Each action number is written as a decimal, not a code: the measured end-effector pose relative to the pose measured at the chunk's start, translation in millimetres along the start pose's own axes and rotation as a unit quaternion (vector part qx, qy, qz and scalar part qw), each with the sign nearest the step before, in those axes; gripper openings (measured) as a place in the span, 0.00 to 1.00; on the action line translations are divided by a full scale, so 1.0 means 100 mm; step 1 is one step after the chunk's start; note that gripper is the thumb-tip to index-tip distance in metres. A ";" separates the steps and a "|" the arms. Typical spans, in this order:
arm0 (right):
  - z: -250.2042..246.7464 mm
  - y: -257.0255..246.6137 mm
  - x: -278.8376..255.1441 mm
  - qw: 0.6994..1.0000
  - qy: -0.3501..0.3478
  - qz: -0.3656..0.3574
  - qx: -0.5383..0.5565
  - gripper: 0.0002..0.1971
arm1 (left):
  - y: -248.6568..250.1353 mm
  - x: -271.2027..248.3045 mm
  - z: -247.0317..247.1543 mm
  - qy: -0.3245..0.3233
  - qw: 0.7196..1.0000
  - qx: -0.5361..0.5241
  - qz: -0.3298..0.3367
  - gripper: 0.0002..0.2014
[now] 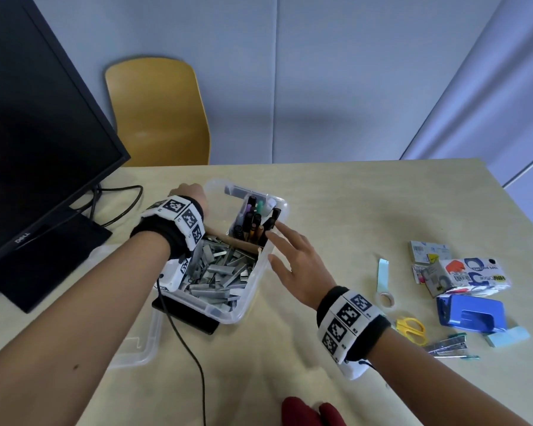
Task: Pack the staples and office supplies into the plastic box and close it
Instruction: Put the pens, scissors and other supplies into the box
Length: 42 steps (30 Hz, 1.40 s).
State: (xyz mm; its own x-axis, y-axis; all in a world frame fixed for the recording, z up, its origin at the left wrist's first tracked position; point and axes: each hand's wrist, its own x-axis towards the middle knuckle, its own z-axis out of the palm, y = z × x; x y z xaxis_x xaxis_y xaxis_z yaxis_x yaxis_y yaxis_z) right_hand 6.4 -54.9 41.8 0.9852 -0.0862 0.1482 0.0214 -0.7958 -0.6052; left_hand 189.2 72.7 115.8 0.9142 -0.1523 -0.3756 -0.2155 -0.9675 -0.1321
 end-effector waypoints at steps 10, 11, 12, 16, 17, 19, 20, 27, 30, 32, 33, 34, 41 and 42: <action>-0.30 0.16 -0.13 0.989 0.144 0.026 0.037 0.21 | 0.51 -0.12 -0.12 0.024 0.986 0.038 0.160 0.19; -0.34 0.19 -0.14 0.986 0.158 0.034 0.038 0.21 | 0.60 -0.14 -0.13 0.021 0.982 0.040 0.185 0.20; -0.37 0.21 -0.15 0.985 0.165 0.041 0.037 0.22 | 0.68 -0.15 -0.14 0.016 0.976 0.045 0.211 0.20; -0.45 0.33 -0.16 0.981 0.135 0.120 0.070 0.21 | 0.98 -0.22 -0.15 0.004 0.944 0.072 0.321 0.23; -0.46 0.36 -0.17 0.979 0.121 0.143 0.079 0.23 | 1.04 -0.25 -0.14 0.003 0.936 0.077 0.342 0.24; -0.46 0.40 -0.18 0.975 0.104 0.173 0.092 0.25 | 1.15 -0.32 -0.10 0.006 0.924 0.080 0.374 0.25; -0.47 0.41 -0.18 0.973 0.103 0.184 0.097 0.26 | 1.18 -0.35 -0.08 0.007 0.920 0.076 0.384 0.25; -0.54 0.55 0.10 0.970 0.070 0.221 0.076 0.24 | 0.96 -0.72 0.07 -0.024 0.952 -0.040 0.303 0.25; -0.49 0.55 0.20 0.951 0.085 0.256 0.149 0.17 | 0.81 -0.98 0.24 -0.038 0.954 -0.087 0.284 0.26; -0.43 0.56 0.23 0.931 0.130 0.280 0.193 0.13 | 0.76 -1.18 0.37 -0.016 0.955 -0.105 0.276 0.29; -0.40 0.55 0.24 0.922 0.152 0.290 0.207 0.12 | 0.76 -1.27 0.46 0.001 0.958 -0.106 0.268 0.31; -0.38 0.56 0.25 0.914 0.172 0.297 0.214 0.11 | 0.77 -1.35 0.55 0.014 0.960 -0.106 0.258 0.32; -0.31 0.45 0.25 0.886 0.225 0.325 0.243 0.16 | 0.74 -1.27 1.00 0.141 0.960 -0.093 0.223 0.44; -0.31 0.44 0.22 0.887 0.224 0.322 0.243 0.18 | 0.70 -1.22 0.99 0.154 0.956 -0.087 0.234 0.42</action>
State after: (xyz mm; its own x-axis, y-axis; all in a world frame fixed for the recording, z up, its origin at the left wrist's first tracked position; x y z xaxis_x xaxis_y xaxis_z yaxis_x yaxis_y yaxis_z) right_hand 23.3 -110.7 42.7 0.6555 -0.7456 -0.1200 -0.3433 -0.1527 -0.9267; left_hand 28.1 44.1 61.3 0.7951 -0.6030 -0.0652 -0.5896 -0.7937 0.1497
